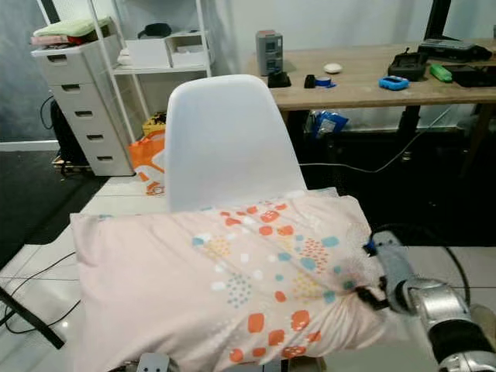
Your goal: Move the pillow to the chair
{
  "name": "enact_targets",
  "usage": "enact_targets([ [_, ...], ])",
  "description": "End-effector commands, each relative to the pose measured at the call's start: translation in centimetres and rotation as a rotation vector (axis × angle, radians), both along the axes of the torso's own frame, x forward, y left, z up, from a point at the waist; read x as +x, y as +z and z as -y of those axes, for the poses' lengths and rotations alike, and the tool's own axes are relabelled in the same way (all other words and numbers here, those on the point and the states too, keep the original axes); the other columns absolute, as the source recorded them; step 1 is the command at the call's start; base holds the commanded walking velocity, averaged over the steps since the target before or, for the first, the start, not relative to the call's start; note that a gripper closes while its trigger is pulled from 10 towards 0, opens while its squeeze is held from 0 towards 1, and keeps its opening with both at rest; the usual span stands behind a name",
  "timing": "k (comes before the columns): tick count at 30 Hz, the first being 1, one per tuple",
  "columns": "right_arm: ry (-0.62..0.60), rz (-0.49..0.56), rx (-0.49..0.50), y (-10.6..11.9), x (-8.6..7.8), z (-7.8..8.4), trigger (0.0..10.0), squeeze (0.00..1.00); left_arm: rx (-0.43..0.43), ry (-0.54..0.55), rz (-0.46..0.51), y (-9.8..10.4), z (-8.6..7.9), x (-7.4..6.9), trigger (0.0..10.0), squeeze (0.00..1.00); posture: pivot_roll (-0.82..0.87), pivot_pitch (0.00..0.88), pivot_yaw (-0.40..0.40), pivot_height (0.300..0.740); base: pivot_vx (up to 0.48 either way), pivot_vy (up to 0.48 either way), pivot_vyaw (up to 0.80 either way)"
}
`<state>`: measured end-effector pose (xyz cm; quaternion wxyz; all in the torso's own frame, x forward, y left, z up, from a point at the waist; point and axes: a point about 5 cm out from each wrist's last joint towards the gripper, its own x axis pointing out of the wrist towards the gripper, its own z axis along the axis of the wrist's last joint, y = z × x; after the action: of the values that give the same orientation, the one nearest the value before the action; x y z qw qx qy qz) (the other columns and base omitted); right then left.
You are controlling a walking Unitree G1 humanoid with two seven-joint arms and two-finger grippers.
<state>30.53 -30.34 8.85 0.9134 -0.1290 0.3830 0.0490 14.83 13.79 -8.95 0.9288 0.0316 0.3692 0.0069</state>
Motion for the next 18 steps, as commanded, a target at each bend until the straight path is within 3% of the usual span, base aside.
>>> enact_targets([
  [1, 0.005, 0.114, -0.011, 1.1, 1.2, -0.5, 10.0, 0.0, -0.012, 0.006, -0.18, -1.8, 0.3, -4.1, 10.0, 0.0, -0.2, 0.098, 0.038, 0.52, 0.0, 0.0, 0.0],
  [4, 0.018, 0.195, 0.041, 2.1, 2.0, -1.3, 10.0, 0.0, -0.012, 0.004, -0.18, -1.8, 0.3, -4.1, 10.0, 0.0, -0.2, 0.096, 0.037, 0.52, 0.0, 0.0, 0.0],
  [5, 0.032, 0.248, 0.143, 2.7, 2.6, -2.2, 10.0, 0.0, -0.012, 0.003, -0.181, -1.8, 0.3, -4.1, 10.0, 0.0, -0.2, 0.093, 0.037, 0.52, 0.0, 0.0, 0.0],
  [6, 0.032, 0.248, 0.143, 2.7, 2.6, -2.2, 10.0, 0.0, -0.012, 0.003, -0.181, -1.8, 0.3, -4.1, 10.0, 0.0, -0.2, 0.093, 0.037, 0.52, 0.0, 0.0, 0.0],
  [7, 0.072, 0.308, 0.281, 3.6, 3.1, -3.5, 10.0, 0.0, -0.011, 0.002, -0.181, -1.8, 0.3, -4.1, 10.0, 0.0, -0.2, 0.092, 0.037, 0.52, 0.0, 0.0, 0.0],
  [8, 0.072, 0.308, 0.281, 3.6, 3.1, -3.5, 10.0, 0.0, -0.011, 0.002, -0.181, -1.8, 0.3, -4.1, 10.0, 0.0, -0.2, 0.092, 0.037, 0.52, 0.0, 0.0, 0.0],
  [10, 0.14, 0.421, 0.548, 6.1, 3.9, -5.6, 10.0, 0.0, -0.012, 0.001, -0.182, -1.8, 0.3, -4.1, 10.0, 0.0, -0.2, 0.086, 0.037, 0.52, 0.0, 0.0, 0.0],
  [12, 0.204, 0.448, 0.696, 7.9, 4.2, -7.0, 10.0, 0.0, -0.013, -0.001, -0.183, -1.8, 0.4, -4.1, 10.0, 0.0, -0.2, 0.084, 0.036, 0.52, 0.0, 0.0, 0.0],
  [18, 0.174, 0.468, 0.688, 8.9, 5.1, -7.3, 10.0, 0.0, -0.014, -0.001, -0.183, -1.8, 0.5, -4.1, 10.0, 0.0, -0.2, 0.078, 0.03, 0.52, 0.0, 0.0, 0.0],
])
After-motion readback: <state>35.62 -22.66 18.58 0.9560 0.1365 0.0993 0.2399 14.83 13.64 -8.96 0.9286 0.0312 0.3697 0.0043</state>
